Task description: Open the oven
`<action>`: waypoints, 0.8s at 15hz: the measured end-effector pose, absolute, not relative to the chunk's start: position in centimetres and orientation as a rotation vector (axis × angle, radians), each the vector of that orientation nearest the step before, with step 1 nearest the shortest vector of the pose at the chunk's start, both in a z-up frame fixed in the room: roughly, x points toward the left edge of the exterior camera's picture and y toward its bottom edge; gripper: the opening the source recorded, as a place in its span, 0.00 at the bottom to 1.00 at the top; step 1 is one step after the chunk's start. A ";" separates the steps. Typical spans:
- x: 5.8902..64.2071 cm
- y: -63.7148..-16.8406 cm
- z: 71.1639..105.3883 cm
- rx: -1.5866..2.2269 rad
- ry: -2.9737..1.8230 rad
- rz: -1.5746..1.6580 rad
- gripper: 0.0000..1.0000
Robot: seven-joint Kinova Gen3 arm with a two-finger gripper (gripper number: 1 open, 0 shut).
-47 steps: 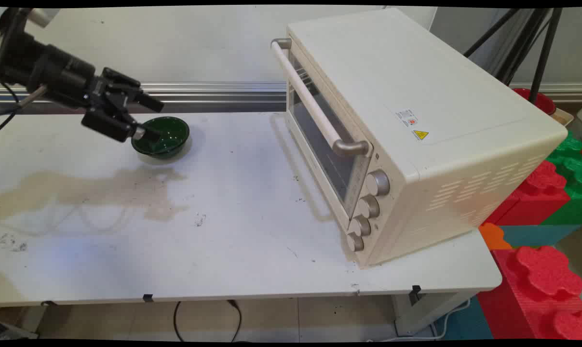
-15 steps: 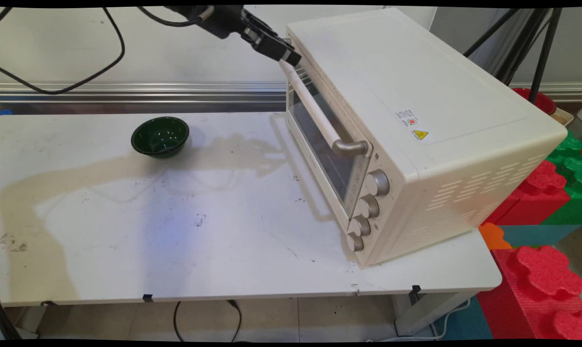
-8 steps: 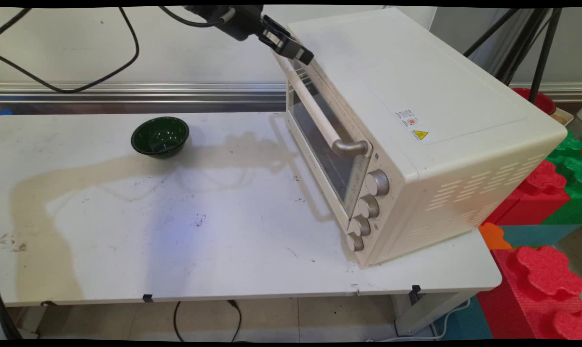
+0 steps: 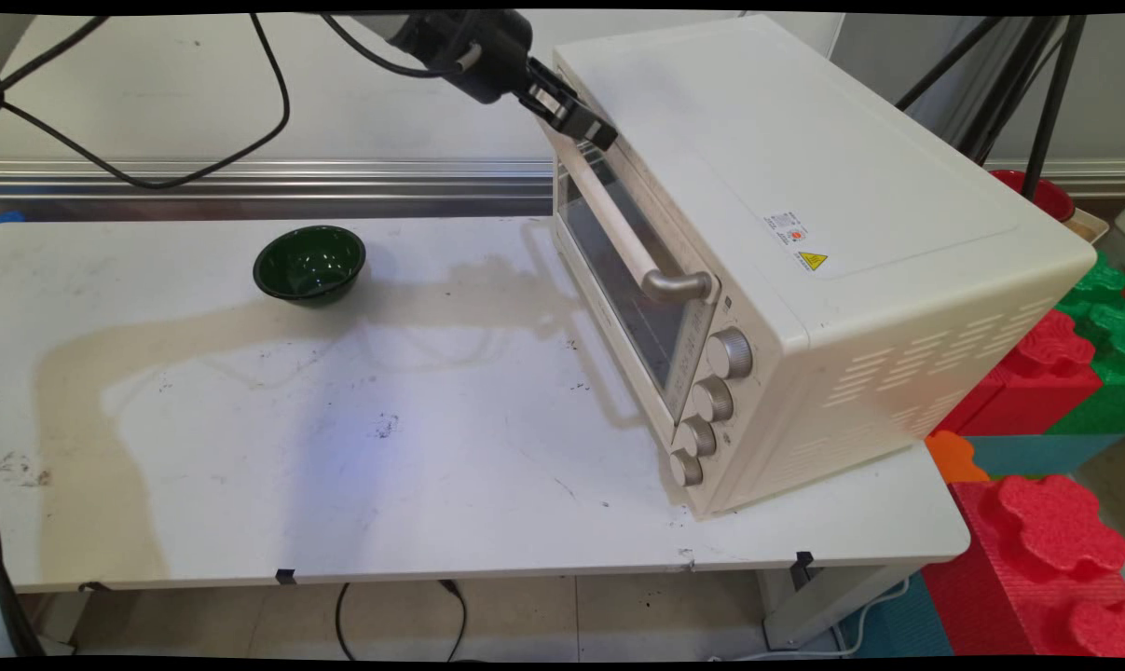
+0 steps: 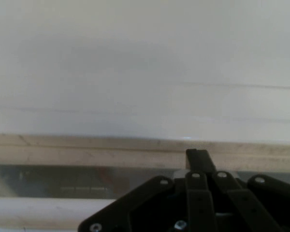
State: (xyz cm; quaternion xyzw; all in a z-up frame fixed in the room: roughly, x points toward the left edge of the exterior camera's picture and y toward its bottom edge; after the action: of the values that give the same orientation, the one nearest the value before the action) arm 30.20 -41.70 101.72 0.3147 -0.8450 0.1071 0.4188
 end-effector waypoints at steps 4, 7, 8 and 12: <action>29.7 -41.8 100.9 0.792 -2.129 0.263 0.00; 29.4 -41.7 100.2 0.787 -2.135 0.260 0.00; 29.4 -41.7 100.0 0.786 -2.140 0.258 0.00; 29.7 -41.1 99.2 0.775 -2.157 0.257 0.00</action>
State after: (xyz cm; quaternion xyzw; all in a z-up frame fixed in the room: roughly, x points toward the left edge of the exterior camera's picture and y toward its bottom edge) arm 29.67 -41.06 99.15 0.3070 -0.8550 0.1018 0.4055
